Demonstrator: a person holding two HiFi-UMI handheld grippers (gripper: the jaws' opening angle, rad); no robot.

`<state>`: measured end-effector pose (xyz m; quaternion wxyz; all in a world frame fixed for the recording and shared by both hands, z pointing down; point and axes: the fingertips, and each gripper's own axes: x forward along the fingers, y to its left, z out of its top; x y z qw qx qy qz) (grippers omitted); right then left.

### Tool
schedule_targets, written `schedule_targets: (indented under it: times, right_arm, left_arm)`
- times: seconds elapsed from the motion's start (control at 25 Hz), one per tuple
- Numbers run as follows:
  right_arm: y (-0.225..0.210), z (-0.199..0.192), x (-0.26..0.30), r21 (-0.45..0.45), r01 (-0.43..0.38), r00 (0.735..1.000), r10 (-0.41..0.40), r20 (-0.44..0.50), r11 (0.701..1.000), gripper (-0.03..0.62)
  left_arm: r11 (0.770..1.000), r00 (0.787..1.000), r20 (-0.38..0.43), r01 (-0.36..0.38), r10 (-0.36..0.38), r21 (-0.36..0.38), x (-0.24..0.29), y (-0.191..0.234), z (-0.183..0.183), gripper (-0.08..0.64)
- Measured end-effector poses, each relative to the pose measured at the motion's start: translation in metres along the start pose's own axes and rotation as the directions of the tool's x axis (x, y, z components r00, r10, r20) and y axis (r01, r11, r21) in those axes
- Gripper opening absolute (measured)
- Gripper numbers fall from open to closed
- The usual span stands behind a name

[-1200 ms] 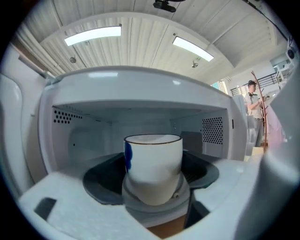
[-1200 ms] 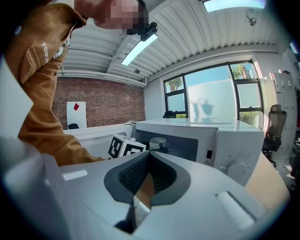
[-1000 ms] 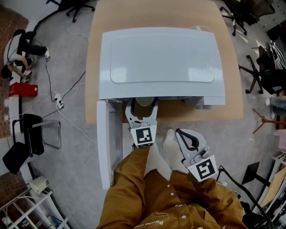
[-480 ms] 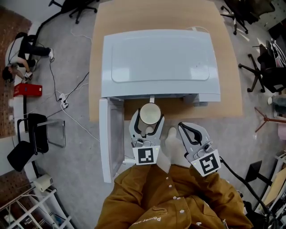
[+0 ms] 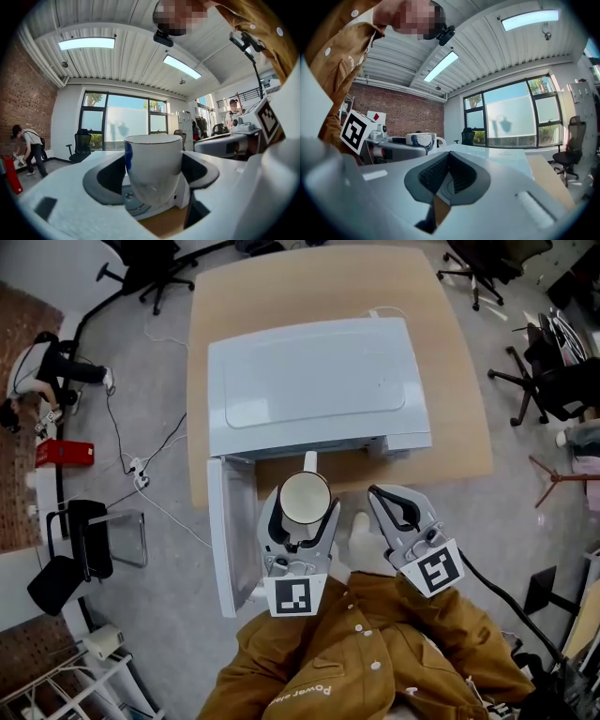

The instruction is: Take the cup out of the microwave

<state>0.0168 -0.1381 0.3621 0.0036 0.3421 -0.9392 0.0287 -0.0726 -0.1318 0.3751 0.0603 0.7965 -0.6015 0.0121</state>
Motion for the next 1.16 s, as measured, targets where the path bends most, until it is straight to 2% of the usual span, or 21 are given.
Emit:
schedule_targets:
  times: [0.2, 0.4, 1.16]
  right_arm:
    - [-0.013, 0.017, 0.003, -0.041, 0.038, 0.999, -0.036, 0.037, 0.998, 0.005]
    - [-0.021, 0.024, 0.006, -0.034, 0.056, 0.997, -0.054, 0.048, 0.998, 0.005]
    - [-0.020, 0.027, 0.015, -0.041, 0.083, 0.995, -0.080, 0.057, 0.996, 0.005]
  left_arm:
    - [1.000, 1.000, 0.013, 0.017, -0.017, 0.012, 0.000, -0.010, 0.014, 0.364]
    - [1.000, 1.000, 0.025, 0.015, -0.016, 0.009, 0.004, -0.013, 0.022, 0.364]
    - [0.999, 0.998, 0.034, 0.044, -0.044, 0.001, 0.010, -0.007, 0.026, 0.364]
